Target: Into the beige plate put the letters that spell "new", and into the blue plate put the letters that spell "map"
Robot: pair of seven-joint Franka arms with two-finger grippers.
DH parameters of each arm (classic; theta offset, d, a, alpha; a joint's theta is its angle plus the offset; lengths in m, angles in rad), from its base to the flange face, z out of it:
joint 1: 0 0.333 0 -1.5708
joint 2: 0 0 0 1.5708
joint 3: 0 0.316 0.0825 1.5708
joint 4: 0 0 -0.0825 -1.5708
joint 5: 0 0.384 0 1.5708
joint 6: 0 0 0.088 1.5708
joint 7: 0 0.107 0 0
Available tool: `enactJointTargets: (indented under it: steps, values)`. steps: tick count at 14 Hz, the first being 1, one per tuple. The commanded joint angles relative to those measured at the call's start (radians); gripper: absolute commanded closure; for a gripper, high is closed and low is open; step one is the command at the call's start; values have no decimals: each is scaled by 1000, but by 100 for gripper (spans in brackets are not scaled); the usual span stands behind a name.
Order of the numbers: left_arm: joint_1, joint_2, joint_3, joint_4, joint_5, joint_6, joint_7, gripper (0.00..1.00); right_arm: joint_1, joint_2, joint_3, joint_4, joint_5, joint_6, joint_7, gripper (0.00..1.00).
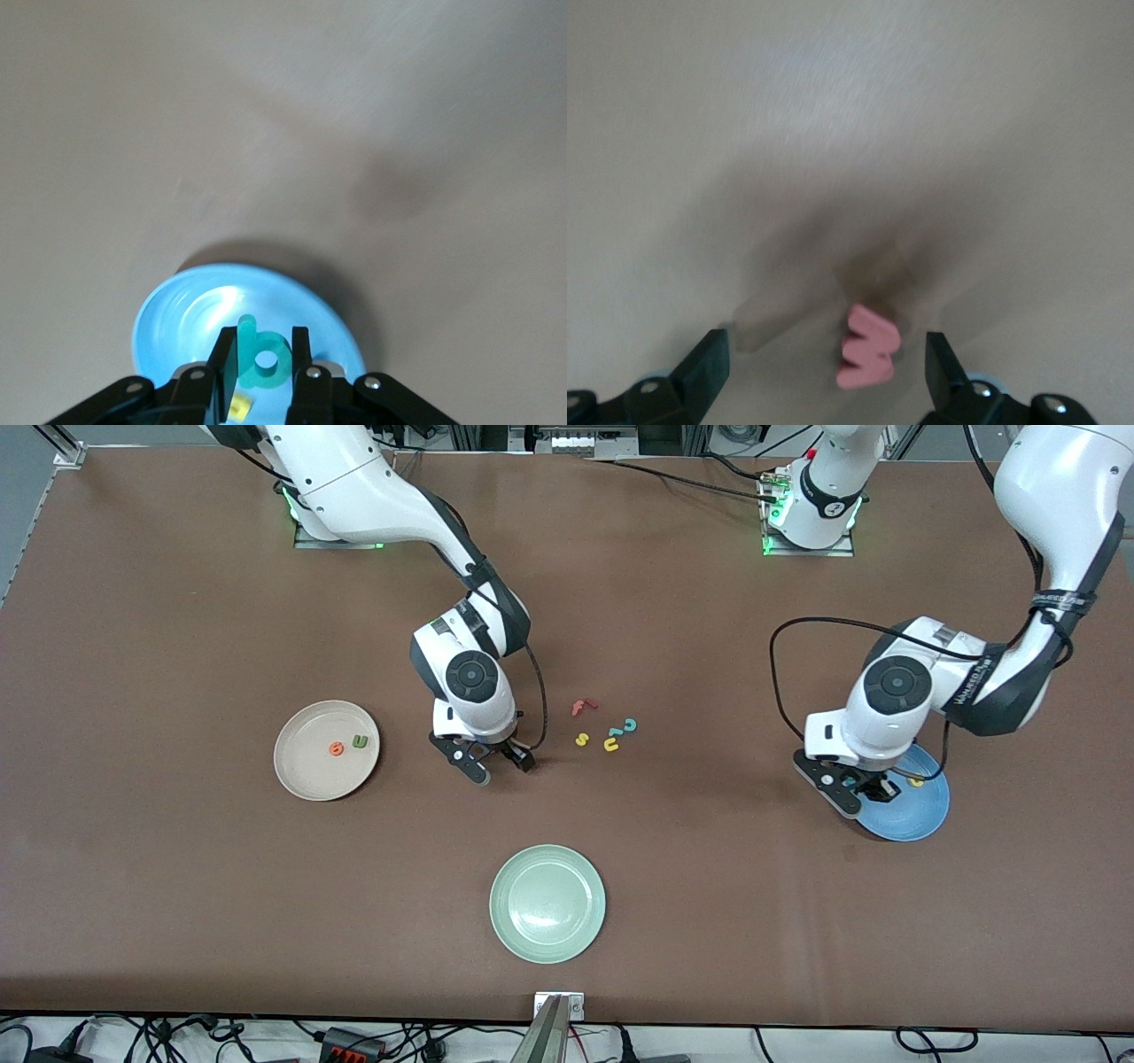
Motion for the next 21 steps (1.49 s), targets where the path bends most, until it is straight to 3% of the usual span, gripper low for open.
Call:
enactJointTargets:
  steps: [1, 4, 5, 6, 8, 10, 14, 18, 21]
  values:
    - [72, 72, -4, 48, 4, -20, 47, 80, -13, -1, 4, 8, 8, -4, 80, 7]
    - [128, 144, -6, 74, 1, -13, 47, 74, -7, -3, 4, 3, 8, -9, 140, 7]
    - [133, 156, -6, 77, 1, -10, 46, 54, -8, -8, 5, 0, 8, -15, 142, 7]
    - [135, 155, -6, 77, 1, -3, 46, 1, -7, -12, 5, -8, 8, -15, 146, 7]
    - [141, 144, -22, 77, 1, -13, 43, 0, -7, -11, 5, -11, 8, -7, 152, 7]
    - [144, 126, -88, 101, -26, -58, 36, 0, -10, -8, 5, -11, 8, -1, 152, 12]
    - [138, 124, -167, 313, -250, -339, 29, 0, -8, -1, 5, -12, 8, 13, 152, 22]
    - [130, 123, -301, 467, -257, -609, -185, 0, -2, -3, 5, -12, 8, 13, 151, 48]
    - [142, 111, -419, 484, -260, -710, -327, 0, -2, -3, 5, -12, 7, 13, 133, 69]
